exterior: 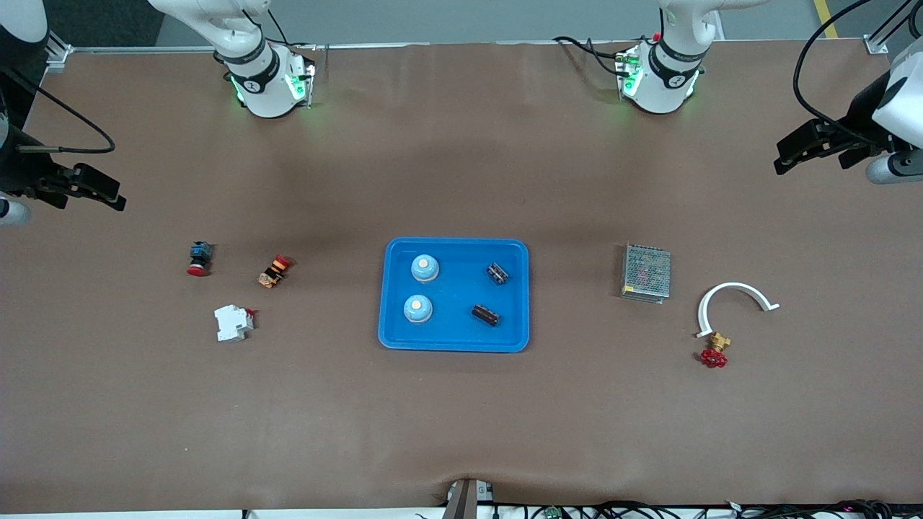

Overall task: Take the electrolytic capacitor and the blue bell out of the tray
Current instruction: 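Move the left gripper and the right gripper toward the blue tray, then grasp a brown capacitor with the left gripper while the right gripper reaches a bell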

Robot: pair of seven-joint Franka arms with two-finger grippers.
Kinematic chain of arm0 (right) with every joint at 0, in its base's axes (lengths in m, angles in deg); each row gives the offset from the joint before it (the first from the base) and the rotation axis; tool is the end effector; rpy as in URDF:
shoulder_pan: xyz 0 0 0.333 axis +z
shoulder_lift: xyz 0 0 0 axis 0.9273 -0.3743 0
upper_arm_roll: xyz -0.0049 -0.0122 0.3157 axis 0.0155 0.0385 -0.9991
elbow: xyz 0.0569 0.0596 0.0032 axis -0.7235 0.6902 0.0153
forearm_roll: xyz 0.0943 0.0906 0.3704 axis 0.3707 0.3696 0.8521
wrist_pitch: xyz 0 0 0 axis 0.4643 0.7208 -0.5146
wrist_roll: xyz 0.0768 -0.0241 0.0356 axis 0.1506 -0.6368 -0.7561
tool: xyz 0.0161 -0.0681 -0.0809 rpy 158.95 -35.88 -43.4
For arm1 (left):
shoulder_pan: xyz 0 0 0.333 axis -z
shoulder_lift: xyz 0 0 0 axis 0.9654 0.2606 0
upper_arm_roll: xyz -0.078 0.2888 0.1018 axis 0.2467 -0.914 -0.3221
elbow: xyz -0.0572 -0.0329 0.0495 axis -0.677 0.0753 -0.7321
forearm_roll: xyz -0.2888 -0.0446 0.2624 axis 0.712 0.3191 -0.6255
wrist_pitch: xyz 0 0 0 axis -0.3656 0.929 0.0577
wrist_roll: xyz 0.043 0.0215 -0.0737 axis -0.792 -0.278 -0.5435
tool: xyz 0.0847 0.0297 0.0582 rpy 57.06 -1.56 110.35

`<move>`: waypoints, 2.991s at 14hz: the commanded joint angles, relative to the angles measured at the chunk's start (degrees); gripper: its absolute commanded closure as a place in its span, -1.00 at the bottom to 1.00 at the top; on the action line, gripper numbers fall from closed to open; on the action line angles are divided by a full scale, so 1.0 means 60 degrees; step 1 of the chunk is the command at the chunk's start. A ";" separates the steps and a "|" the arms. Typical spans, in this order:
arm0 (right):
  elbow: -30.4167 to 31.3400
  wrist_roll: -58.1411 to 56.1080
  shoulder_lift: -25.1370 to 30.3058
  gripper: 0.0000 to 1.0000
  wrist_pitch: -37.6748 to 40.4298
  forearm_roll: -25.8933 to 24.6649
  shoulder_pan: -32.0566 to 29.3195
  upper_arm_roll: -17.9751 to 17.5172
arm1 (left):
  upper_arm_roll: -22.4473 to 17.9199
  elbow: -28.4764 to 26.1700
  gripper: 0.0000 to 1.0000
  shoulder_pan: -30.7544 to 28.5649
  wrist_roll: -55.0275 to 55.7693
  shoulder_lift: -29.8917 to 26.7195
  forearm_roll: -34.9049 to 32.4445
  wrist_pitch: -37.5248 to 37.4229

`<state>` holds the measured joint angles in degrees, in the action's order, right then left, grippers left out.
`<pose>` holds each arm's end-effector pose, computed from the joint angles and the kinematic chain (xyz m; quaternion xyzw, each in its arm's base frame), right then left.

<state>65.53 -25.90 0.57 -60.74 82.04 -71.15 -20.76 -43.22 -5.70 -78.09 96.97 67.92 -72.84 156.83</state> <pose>0.5416 -0.0372 0.5838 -0.9994 0.0322 0.0091 0.0084 0.5259 -0.0437 0.6414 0.9989 0.0414 -0.0223 0.0041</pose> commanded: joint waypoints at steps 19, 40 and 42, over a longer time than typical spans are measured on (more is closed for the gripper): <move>0.0224 0.2297 0.0183 -1.00 -0.0453 -0.0001 0.1618 -0.0037 | 0.0152 0.0088 -1.00 0.2699 0.4405 0.3578 -0.0022 0.2830; -0.0274 0.7850 -0.4400 -1.00 -0.4729 0.0058 0.6248 -0.0037 | 0.0152 0.0132 -0.68 0.5527 1.1338 0.7373 0.0022 0.7798; -0.0260 0.7824 -0.4796 -1.00 -0.4964 0.0029 0.6483 -0.0037 | 0.0152 0.0117 -0.62 0.5660 1.1397 0.7490 0.0037 0.7798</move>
<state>65.67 19.36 -25.54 -89.93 82.22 -33.97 -21.60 -41.96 -5.99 -44.97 164.35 111.99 -72.85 203.34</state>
